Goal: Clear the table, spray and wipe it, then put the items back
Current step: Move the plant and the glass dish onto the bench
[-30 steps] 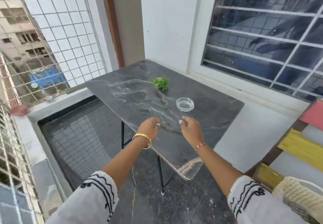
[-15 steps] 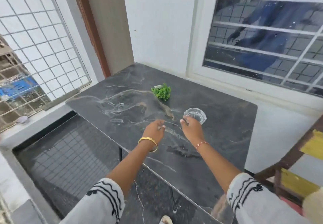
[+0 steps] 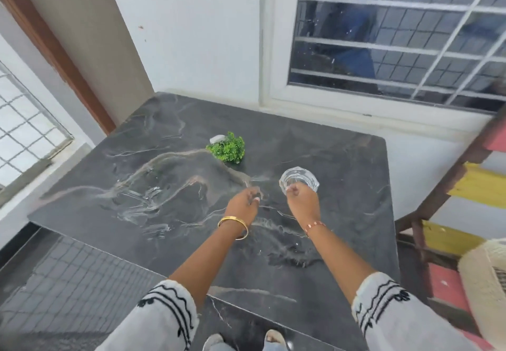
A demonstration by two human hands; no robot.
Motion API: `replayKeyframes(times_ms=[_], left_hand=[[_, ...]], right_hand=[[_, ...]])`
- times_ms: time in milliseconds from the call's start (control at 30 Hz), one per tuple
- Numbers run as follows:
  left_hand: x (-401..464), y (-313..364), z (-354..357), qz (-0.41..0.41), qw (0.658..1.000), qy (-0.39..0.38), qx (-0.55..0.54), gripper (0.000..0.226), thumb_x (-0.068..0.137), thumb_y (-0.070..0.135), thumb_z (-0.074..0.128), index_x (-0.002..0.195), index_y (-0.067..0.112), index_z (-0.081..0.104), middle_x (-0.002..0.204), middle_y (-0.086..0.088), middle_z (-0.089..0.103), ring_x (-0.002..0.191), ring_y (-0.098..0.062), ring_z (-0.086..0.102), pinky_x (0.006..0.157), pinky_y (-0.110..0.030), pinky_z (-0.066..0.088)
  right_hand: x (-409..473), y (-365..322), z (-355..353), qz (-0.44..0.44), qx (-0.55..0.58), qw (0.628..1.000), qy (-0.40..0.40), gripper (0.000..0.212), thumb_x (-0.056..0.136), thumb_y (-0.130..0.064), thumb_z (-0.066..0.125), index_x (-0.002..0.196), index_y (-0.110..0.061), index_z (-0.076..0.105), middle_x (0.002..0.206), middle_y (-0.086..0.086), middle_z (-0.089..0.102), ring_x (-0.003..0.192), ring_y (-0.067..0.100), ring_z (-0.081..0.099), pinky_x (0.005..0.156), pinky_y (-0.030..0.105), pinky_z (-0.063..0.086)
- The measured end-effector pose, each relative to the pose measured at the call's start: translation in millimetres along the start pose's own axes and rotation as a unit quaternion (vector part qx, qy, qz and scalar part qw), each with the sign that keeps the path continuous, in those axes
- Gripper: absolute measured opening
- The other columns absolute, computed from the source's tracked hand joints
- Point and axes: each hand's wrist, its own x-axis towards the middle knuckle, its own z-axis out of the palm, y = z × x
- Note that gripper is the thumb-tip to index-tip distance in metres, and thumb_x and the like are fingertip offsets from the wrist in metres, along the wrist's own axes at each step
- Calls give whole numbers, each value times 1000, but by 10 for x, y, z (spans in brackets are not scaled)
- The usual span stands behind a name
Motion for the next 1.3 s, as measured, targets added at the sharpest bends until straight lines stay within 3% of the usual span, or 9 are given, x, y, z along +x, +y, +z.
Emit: replayKeyframes(times_ms=[100,233,300,400,500,667,833,1000,1300], left_hand=[[181,-11,16,21,999,-31,7,28,94,17,41,116,12,57,122,-11,61,105,-26,56,81,-23,37],[376,-23,3,34,996,-75,-15,33,95,17,42,125,11,52,130,-9,57,119,-25,52,97,-23,34],[473,-46,-2,52,993,-105,-18,31,94,15,44,124,10,53,126,-10,59,118,-25,54,98,-25,36],[605,-56,-24,79,986,-145,3,32,94,14,43,124,9,52,127,-9,58,119,-24,52,97,-22,34],[782,-64,-54,114,975,-184,39,34,94,15,41,127,10,49,133,-8,54,121,-23,50,101,-24,33],[960,-159,-67,145,967,-206,43,33,92,13,42,123,12,53,129,-8,57,116,-23,54,104,-30,38],[1009,-325,-267,286,946,-143,48,30,90,7,42,113,11,60,113,-11,62,102,-26,60,92,-33,46],[1244,-475,-579,426,896,-6,124,35,77,15,35,96,12,64,89,-8,64,83,-28,60,77,-34,48],[1784,-663,-1041,401,848,48,342,63,49,13,82,110,14,63,105,-10,67,93,-30,66,82,-40,53]], right_hand=[[95,82,18,57,22,996,68,19,89,-13,46,88,-4,63,88,19,68,82,38,64,77,48,54],[246,162,113,116,25,989,93,5,84,-7,54,79,-9,54,96,21,66,91,38,65,79,52,54],[242,95,151,149,31,981,117,3,85,-5,52,87,-5,53,99,20,64,90,38,66,76,46,57],[278,60,215,214,62,962,156,23,89,-2,50,111,3,46,101,18,57,85,39,66,45,13,50],[344,67,276,262,160,927,215,29,86,-1,56,105,-3,34,105,17,52,86,39,65,32,21,47],[431,92,309,349,232,877,236,36,83,-6,64,105,-2,36,85,15,53,44,18,49,38,30,51],[522,114,359,344,190,883,256,34,82,-7,60,113,3,50,61,10,57,40,20,57,59,39,58],[561,-106,481,290,213,898,254,12,78,-6,60,88,-1,56,65,16,55,25,12,50,34,23,50],[504,-529,893,242,304,894,221,12,79,-2,56,82,-7,46,59,11,50,32,17,46,45,28,44]])
